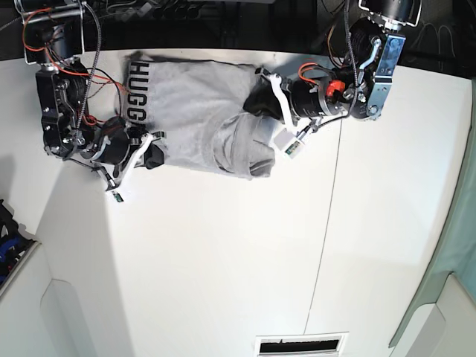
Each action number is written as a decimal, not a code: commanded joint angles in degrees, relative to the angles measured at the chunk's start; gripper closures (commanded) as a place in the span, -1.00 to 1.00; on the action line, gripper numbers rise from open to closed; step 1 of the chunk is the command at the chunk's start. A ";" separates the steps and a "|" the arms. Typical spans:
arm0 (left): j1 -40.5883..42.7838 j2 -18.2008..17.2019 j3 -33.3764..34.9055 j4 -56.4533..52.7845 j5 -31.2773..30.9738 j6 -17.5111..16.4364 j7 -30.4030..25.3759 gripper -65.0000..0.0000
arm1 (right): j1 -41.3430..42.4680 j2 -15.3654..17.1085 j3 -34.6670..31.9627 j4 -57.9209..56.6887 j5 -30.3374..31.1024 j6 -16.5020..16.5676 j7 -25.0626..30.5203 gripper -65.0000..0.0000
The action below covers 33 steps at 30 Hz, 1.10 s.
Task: Layout the t-shirt on the table in an organized manner, then fold the t-shirt properly
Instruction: 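Press and tuck the folded bundle with both grippers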
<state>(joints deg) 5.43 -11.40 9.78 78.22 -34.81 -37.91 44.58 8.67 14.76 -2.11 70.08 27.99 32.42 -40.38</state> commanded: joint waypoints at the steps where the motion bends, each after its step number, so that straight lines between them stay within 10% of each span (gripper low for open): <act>1: -1.70 -0.20 -0.04 -0.74 0.22 0.17 -0.31 1.00 | -0.44 -0.02 0.96 2.49 1.81 0.55 0.70 1.00; 21: -22.64 2.95 1.51 -15.52 2.56 -0.33 -4.02 1.00 | -12.81 -5.60 4.79 13.90 9.75 0.81 -2.93 1.00; 33: -13.62 -7.85 1.51 5.79 -14.21 -0.55 4.96 1.00 | -10.58 -6.38 7.50 27.32 12.96 1.38 -5.66 1.00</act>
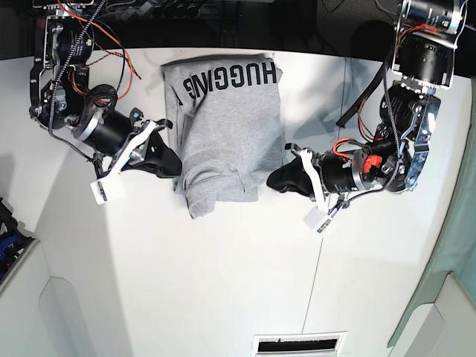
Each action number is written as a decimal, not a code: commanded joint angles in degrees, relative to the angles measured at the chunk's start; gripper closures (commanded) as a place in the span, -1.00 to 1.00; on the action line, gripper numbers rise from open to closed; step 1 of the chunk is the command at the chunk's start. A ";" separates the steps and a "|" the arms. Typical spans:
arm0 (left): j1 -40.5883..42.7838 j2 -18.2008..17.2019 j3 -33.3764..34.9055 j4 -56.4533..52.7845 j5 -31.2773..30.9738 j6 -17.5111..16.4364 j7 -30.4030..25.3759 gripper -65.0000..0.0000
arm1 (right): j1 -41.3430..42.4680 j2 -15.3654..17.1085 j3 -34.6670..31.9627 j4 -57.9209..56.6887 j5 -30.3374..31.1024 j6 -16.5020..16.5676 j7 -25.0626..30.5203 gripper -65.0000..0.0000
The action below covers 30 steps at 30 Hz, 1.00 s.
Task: Layout the t-shirt on the table in an organized manner, then fold the t-shirt properly
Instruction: 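Press and tuck the folded bundle with both grippers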
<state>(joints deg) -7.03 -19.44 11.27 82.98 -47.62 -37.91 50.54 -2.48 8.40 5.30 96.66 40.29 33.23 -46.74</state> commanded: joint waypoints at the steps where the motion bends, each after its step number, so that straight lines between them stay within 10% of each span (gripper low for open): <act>1: 0.37 0.24 0.00 1.99 -0.92 -0.74 -1.05 1.00 | 1.49 -0.02 -1.73 0.39 -0.35 0.57 0.94 1.00; 10: 13.99 4.46 0.02 -0.42 10.91 -0.94 -13.11 1.00 | 4.61 -0.02 -13.77 -14.78 -18.82 -0.04 11.58 1.00; 17: 13.35 7.69 0.00 -6.40 14.38 -0.96 -15.91 1.00 | 8.63 0.00 -13.88 -25.24 -17.44 -0.04 12.24 1.00; 30: 21.42 0.68 -8.28 17.29 4.94 -1.36 -5.40 1.00 | 1.62 3.28 -11.96 2.64 -9.03 -0.33 -0.79 1.00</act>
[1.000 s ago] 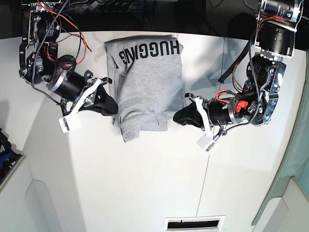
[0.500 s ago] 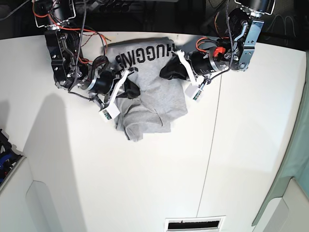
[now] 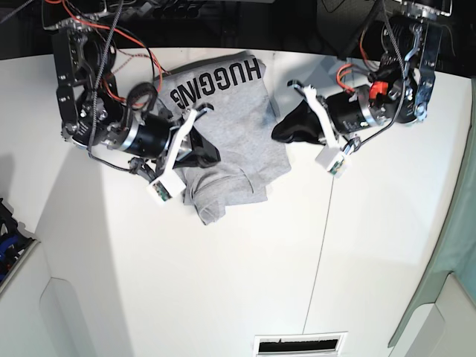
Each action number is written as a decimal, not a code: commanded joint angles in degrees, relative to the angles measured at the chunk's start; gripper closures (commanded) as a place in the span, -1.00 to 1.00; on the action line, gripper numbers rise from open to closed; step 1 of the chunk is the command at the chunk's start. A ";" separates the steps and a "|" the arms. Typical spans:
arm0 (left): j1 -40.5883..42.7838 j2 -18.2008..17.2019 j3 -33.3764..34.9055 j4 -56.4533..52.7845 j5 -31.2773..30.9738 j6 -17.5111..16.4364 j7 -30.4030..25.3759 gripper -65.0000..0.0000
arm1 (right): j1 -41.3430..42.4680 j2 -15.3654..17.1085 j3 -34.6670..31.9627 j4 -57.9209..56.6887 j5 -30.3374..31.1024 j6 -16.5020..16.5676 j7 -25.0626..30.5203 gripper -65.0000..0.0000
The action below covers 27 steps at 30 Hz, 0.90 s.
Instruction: Layout the t-shirt on the table in an organized manner, then fold the t-shirt properly
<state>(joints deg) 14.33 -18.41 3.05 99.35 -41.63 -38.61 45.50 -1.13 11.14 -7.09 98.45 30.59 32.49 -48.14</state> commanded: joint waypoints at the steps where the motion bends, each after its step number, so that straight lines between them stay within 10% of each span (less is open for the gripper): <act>1: 1.81 -1.29 -0.96 2.27 -1.03 -0.66 -0.13 1.00 | -1.49 1.73 0.90 2.25 1.86 0.42 0.28 1.00; 7: 16.65 -6.64 -9.62 8.96 -1.11 -0.66 -0.02 1.00 | -16.20 9.62 5.20 11.37 4.57 0.55 -0.96 1.00; 17: 35.04 -6.12 -17.20 6.82 4.57 -0.61 -2.05 1.00 | -38.45 15.80 9.70 15.50 0.76 0.76 0.66 1.00; 27: 26.45 -6.05 -7.17 -22.88 15.85 9.66 -5.51 1.00 | -41.92 15.63 9.62 -2.01 -4.98 0.70 3.63 1.00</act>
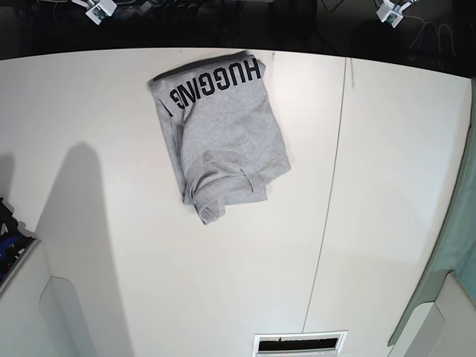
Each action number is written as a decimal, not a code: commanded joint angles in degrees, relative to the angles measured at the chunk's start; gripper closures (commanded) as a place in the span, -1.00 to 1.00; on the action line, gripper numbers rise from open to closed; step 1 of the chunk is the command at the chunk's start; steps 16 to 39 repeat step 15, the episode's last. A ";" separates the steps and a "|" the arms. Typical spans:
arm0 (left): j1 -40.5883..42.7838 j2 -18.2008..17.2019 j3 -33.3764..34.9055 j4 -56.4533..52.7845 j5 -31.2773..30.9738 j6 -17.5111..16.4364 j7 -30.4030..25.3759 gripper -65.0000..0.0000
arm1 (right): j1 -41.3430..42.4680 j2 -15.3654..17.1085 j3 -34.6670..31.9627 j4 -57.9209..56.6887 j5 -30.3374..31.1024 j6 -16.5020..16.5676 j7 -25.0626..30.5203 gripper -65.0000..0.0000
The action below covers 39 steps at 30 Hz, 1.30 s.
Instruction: Layout the t-shirt on the table in an organized manner, then fold the t-shirt properly
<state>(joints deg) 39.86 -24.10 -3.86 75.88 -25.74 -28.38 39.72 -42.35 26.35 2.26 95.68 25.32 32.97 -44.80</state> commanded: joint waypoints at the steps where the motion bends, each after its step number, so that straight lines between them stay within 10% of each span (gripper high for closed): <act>1: -1.01 -0.37 1.77 -3.19 0.33 0.92 0.00 1.00 | -0.50 0.33 0.22 -1.68 -0.04 0.22 0.85 1.00; 13: -22.93 5.86 26.91 -38.18 1.18 6.58 -13.81 1.00 | 13.99 -3.28 -0.09 -28.61 -3.67 0.24 5.33 1.00; 39: -24.68 7.19 27.41 -40.54 1.31 9.16 -14.93 1.00 | 16.50 -4.72 -0.09 -31.12 -3.19 0.24 5.35 1.00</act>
